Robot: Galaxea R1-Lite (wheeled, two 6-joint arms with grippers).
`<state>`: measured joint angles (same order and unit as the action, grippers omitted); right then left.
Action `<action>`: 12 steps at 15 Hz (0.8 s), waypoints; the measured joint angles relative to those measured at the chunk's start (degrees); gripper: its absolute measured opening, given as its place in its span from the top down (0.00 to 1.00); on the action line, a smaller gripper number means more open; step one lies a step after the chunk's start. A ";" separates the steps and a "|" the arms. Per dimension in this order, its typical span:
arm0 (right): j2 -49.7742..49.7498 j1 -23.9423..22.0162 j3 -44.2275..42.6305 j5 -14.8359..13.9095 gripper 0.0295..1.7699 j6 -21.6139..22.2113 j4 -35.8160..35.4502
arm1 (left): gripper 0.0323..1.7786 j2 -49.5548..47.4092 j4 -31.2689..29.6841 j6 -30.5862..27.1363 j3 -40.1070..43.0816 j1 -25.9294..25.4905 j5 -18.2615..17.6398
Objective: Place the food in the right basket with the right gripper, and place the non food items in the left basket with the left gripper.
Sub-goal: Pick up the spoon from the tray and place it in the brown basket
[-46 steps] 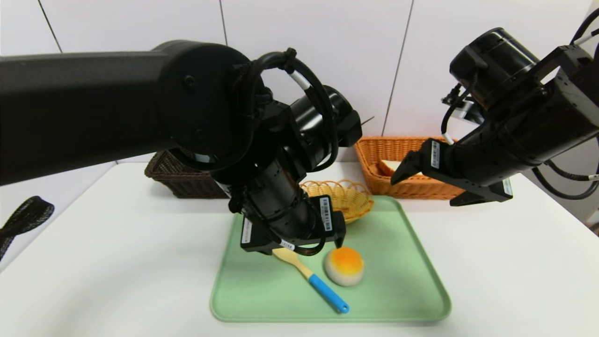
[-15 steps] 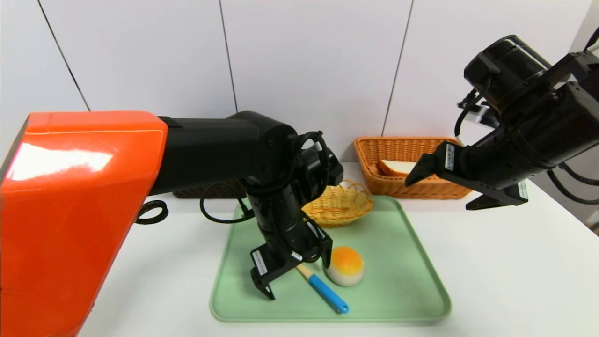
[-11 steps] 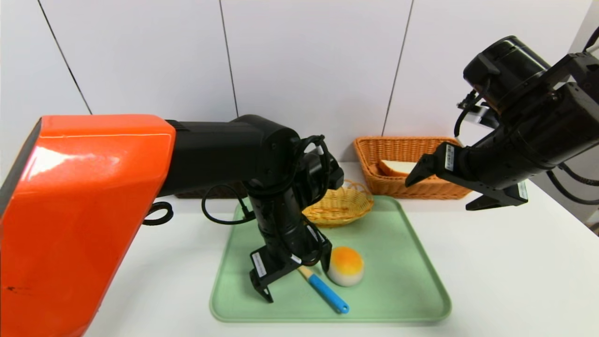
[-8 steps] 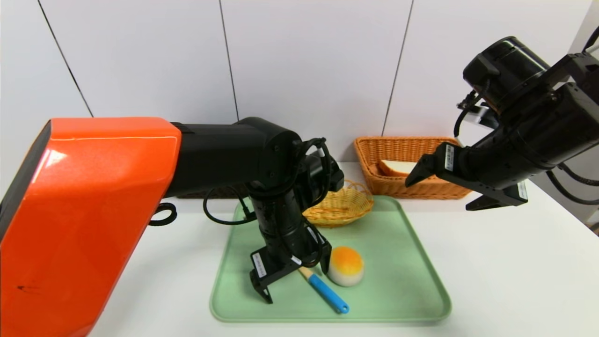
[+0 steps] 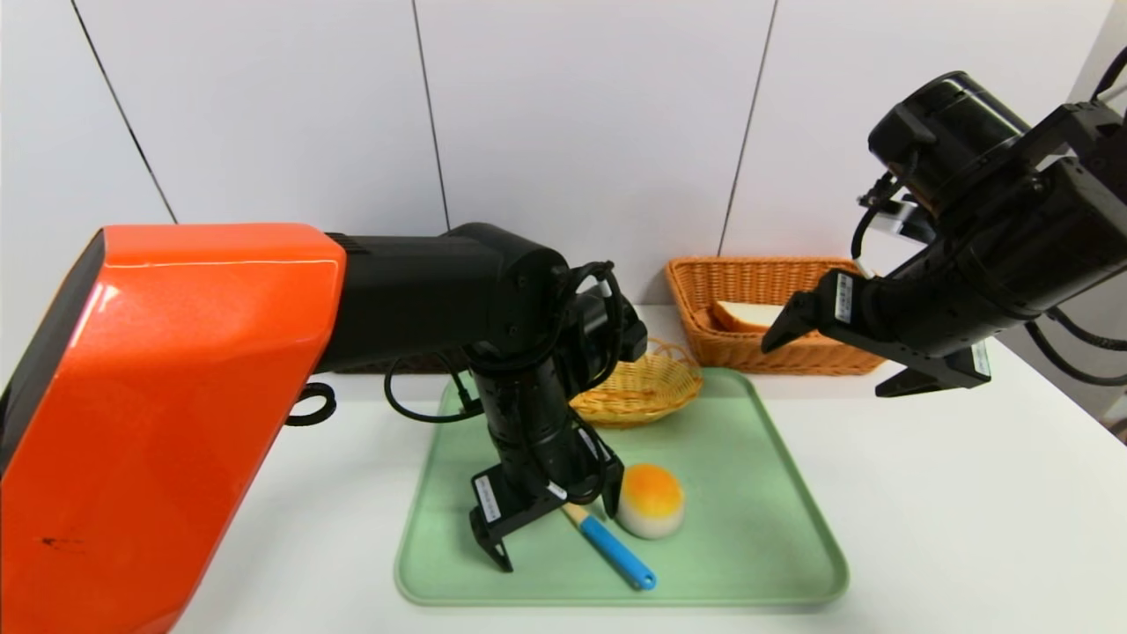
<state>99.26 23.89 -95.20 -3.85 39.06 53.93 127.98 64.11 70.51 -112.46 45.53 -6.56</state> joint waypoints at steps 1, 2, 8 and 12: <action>0.00 0.00 0.00 0.00 0.03 0.02 0.00 | 0.05 0.09 0.00 0.00 0.00 -0.13 0.00; 0.00 0.00 0.07 0.02 0.03 0.00 0.01 | 0.05 0.20 0.00 -0.09 0.00 -0.35 0.00; 0.00 0.00 0.35 0.00 0.03 0.00 0.00 | 0.05 0.96 0.06 -1.17 0.05 -1.60 0.12; -0.04 0.02 0.29 -0.13 0.03 -0.09 -0.13 | 0.05 1.35 0.05 -2.22 0.02 -1.60 0.76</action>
<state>99.22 23.92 -94.90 -3.99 38.97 53.80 129.33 64.16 68.29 -112.43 43.93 -5.80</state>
